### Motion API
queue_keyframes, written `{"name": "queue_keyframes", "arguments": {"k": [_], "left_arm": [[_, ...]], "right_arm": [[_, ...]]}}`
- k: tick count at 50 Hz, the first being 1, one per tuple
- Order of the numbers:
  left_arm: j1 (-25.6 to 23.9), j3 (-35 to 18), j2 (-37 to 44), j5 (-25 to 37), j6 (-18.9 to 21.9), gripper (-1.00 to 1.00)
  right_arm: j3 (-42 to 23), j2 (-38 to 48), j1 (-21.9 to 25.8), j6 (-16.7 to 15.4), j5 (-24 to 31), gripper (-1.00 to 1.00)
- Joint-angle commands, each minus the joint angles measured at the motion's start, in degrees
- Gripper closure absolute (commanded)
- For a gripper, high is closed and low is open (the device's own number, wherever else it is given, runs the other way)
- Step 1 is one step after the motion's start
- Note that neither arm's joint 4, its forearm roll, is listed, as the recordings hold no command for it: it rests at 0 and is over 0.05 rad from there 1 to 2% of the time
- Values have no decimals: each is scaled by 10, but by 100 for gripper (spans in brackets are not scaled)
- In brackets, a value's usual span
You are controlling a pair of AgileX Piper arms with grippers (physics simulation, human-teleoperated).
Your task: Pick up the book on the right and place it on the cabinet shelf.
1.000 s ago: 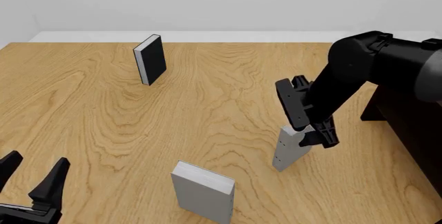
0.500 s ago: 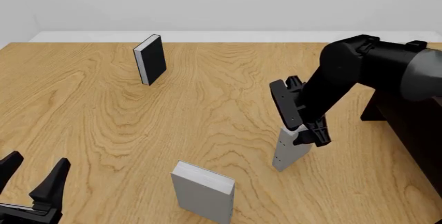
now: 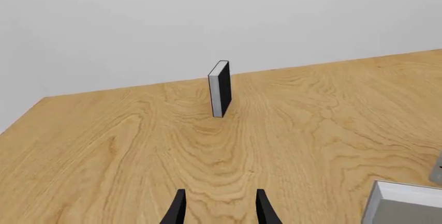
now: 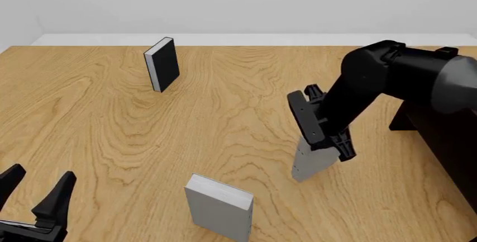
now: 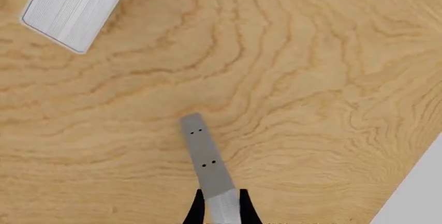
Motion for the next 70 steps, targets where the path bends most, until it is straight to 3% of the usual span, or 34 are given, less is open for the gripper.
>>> {"name": "queue_keyframes", "arguments": {"k": [1,27,52,62,70], "left_arm": [[0,0,-1,1,0,-100],[-5,0,-2,-7,-4,-100],[-13,0,-2,-16,-4,-100],[-16,-1,-4,-16,-4,-100],[-17,-1,-3,-18,-3,-100]], "right_arm": [[1,0,2,13,7,100],[-17,-25,-20,7,31,100],[-56,-63,-55,-21,31,100],[-63,-79,-58,-27,-10,100],[-14,-104,-59,-50,-115,100]]}}
